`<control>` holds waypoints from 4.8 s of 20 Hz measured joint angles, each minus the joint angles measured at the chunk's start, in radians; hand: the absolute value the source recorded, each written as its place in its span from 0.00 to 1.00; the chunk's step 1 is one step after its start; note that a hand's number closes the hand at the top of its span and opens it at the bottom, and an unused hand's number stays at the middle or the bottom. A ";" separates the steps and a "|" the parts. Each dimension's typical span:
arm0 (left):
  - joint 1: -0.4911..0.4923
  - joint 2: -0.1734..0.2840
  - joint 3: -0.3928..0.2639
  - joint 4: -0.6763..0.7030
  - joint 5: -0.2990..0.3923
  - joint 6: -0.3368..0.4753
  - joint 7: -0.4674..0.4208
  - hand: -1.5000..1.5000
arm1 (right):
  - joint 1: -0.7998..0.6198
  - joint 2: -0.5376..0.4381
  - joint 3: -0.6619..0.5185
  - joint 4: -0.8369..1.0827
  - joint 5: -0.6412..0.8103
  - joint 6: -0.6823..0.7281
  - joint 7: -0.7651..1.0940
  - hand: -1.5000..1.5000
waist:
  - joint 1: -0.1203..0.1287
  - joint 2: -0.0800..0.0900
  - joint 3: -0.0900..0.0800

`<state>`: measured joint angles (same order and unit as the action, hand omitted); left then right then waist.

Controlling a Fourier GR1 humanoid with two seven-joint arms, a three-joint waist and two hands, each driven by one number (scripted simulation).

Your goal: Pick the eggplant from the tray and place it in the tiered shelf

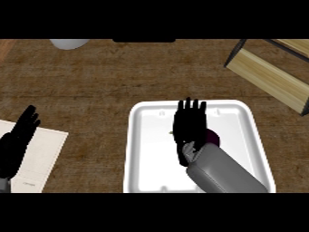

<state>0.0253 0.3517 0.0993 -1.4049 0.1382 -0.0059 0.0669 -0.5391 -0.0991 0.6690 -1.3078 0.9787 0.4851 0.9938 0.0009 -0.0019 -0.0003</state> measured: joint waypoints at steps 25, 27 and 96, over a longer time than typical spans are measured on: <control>-0.022 -0.049 0.061 -0.020 -0.055 -0.053 0.049 0.50 | 0.093 0.062 -0.119 0.080 0.269 -0.025 -0.171 1.00 | 0.002 -0.005 -0.002; 0.000 -0.050 0.066 -0.029 -0.054 -0.063 0.037 0.50 | 0.096 0.050 -0.130 0.055 0.280 -0.041 -0.183 1.00 | 0.003 -0.004 -0.002; -0.039 -0.082 0.104 -0.017 -0.104 -0.093 0.041 0.50 | -0.545 -0.475 -0.992 0.165 0.118 -0.280 -0.247 1.00 | 0.011 0.006 0.000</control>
<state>-0.0138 0.2695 0.2034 -1.4220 0.0344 -0.0993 0.1074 -1.0840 -0.5741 -0.3229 -1.1427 1.0969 0.2048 0.7467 0.0124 0.0037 0.0000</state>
